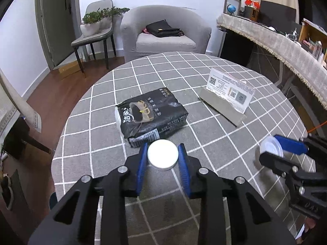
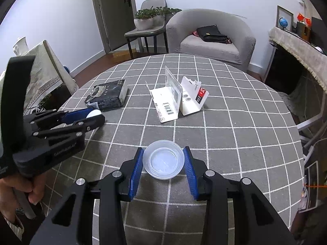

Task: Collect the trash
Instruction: 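Carry the white lid and clear cup over the teal bin with both tools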

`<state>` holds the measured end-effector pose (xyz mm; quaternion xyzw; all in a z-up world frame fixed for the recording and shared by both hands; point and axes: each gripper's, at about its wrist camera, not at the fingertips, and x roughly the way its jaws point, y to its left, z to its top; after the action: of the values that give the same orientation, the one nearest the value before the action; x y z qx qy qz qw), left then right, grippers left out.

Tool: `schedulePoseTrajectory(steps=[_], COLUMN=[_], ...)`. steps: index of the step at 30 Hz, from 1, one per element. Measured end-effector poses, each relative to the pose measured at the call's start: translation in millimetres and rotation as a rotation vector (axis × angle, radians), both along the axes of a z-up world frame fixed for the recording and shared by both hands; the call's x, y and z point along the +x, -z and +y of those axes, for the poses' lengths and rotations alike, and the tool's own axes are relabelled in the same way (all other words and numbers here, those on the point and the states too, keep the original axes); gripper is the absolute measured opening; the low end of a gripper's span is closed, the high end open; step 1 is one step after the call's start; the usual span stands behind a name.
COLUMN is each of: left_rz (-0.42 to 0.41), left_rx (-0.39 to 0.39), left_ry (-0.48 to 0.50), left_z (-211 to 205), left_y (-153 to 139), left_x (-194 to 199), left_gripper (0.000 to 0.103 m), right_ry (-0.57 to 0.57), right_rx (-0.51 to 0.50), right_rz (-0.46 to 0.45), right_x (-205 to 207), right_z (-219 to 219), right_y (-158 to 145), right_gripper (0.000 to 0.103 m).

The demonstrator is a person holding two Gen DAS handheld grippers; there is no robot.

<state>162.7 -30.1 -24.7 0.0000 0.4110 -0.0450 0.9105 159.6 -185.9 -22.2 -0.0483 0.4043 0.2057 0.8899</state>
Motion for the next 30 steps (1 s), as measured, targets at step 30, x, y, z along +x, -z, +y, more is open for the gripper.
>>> schedulePoseTrajectory(steps=[30], left_rz=[-0.08], left_rx=[-0.086], left_ry=[-0.135], left_z=[131.5], left_y=[-28.0], left_x=[-50.4], left_gripper=[0.032], right_ry=[-0.193], right_rx=[0.118], right_rz=[-0.091], right_x=[-12.0], right_z=[124.9], right_y=[-47.1], right_gripper=[0.04])
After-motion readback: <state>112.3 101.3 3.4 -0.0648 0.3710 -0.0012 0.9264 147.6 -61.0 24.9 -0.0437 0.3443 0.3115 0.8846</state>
